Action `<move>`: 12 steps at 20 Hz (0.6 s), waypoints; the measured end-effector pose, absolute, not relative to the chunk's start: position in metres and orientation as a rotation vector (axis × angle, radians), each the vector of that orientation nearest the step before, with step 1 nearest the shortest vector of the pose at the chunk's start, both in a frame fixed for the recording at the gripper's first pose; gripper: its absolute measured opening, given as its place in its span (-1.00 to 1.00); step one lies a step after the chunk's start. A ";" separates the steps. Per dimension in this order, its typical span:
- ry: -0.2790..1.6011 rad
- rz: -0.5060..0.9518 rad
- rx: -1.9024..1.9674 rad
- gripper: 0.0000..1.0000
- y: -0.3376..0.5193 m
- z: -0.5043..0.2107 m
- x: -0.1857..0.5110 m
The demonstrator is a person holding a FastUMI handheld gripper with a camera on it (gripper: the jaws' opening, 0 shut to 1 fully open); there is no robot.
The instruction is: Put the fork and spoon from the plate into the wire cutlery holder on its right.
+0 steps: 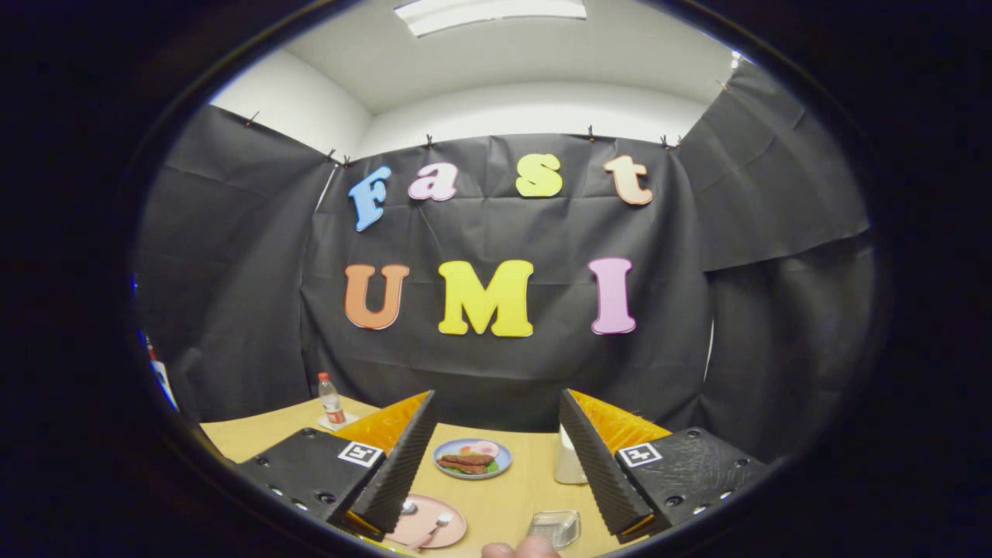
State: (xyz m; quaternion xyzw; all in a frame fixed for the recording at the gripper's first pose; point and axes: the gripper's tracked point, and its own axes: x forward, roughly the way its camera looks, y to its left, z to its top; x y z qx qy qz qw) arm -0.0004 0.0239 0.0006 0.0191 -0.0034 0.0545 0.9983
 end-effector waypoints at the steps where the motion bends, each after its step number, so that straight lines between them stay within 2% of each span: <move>1: -0.003 0.117 0.040 0.88 0.027 0.000 0.000; 6: 0.058 0.134 0.046 0.88 0.034 -0.022 -0.002; 12: 0.301 0.168 0.025 0.89 0.059 -0.101 -0.007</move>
